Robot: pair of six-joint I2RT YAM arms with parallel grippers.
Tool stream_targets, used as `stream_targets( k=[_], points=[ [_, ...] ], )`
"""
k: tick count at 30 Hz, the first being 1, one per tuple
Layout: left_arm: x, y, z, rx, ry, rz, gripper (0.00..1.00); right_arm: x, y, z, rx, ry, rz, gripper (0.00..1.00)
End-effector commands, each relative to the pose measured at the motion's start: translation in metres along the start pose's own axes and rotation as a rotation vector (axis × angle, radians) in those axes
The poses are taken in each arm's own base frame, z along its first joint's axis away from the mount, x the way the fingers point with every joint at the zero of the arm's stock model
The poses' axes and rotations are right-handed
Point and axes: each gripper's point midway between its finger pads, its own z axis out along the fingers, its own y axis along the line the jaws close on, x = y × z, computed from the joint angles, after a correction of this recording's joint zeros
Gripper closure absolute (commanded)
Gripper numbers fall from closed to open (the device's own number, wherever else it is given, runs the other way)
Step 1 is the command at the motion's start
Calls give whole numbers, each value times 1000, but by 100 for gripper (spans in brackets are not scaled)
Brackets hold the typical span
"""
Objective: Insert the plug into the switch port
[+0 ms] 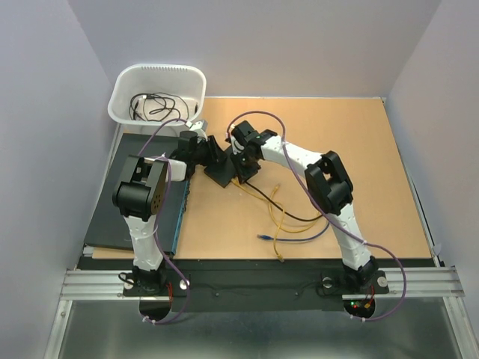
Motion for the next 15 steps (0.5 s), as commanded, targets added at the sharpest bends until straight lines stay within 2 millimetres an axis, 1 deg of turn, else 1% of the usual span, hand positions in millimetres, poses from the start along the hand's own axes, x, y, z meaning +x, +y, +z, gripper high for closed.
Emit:
stream_targets(
  k=[1, 2, 8, 11, 12, 14, 15],
  points=[
    [37, 3, 1, 10, 126, -3, 48, 4, -6, 20, 95, 39, -54, 100],
    [37, 4, 1, 8, 128, -5, 49, -3, -4, 19, 105, 20, -60, 100],
    [42, 1, 2, 26, 149, -2, 49, -9, -1, 25, 115, 7, -79, 99],
    [42, -1, 3, 37, 155, 3, 49, -16, 0, 26, 115, -15, -93, 100],
    [44, -2, 3, 43, 160, 6, 49, -19, 1, 29, 108, -39, -113, 100],
    [45, -2, 3, 48, 164, 10, 49, -22, 5, 30, 80, -72, -140, 99],
    [45, -4, 3, 58, 168, 12, 49, -26, 12, 24, 45, -100, -173, 100]
  ],
)
